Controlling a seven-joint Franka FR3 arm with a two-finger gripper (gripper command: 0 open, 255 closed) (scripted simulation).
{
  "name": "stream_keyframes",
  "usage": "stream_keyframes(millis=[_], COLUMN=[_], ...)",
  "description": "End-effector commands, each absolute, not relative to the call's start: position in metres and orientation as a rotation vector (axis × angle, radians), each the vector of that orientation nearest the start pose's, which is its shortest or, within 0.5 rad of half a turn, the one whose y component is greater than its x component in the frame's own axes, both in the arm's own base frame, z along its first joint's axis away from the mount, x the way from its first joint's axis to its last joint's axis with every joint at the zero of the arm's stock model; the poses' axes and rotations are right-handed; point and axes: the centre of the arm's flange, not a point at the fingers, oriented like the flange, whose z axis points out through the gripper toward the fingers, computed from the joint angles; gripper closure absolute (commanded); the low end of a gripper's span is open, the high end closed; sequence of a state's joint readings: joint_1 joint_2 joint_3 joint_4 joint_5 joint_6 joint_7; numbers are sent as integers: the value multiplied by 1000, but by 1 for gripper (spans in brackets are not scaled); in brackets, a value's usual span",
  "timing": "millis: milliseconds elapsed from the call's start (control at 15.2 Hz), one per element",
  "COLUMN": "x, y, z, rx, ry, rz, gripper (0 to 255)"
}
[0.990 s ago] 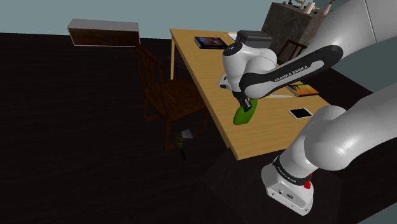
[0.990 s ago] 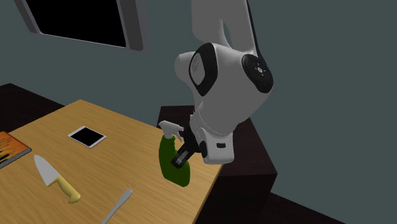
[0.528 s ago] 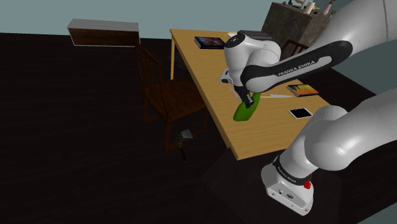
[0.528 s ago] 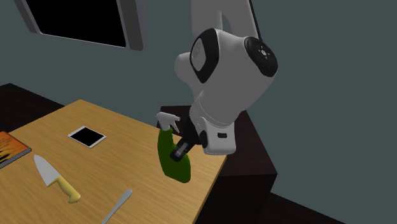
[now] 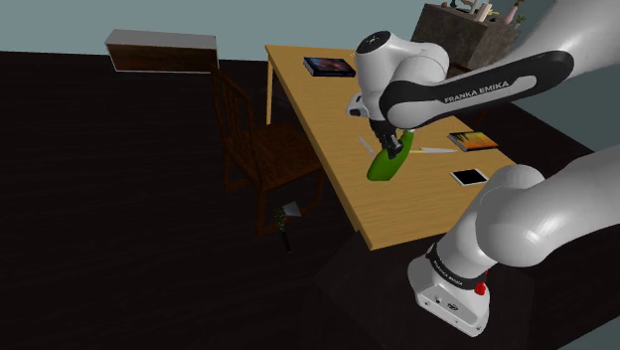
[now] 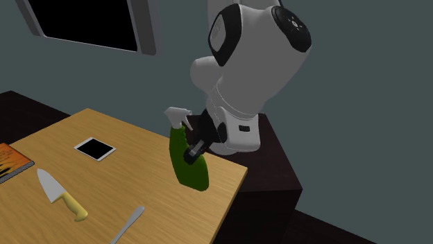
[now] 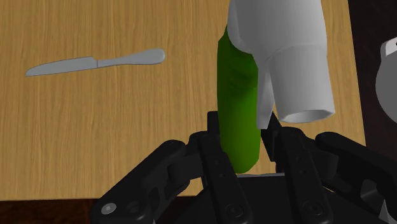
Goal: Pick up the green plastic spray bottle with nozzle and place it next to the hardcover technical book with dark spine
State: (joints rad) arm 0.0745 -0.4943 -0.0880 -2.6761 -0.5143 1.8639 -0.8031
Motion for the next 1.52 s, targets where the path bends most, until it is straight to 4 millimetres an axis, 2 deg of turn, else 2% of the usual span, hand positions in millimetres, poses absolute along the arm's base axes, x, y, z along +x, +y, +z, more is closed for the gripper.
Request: stream_keyframes(millis=[0,1452], x=[339,339], y=[-41,-41], z=[385,501], rx=[-2884,-2884], ry=[-1647,-1647], rz=[761,761], gripper=[255,255])
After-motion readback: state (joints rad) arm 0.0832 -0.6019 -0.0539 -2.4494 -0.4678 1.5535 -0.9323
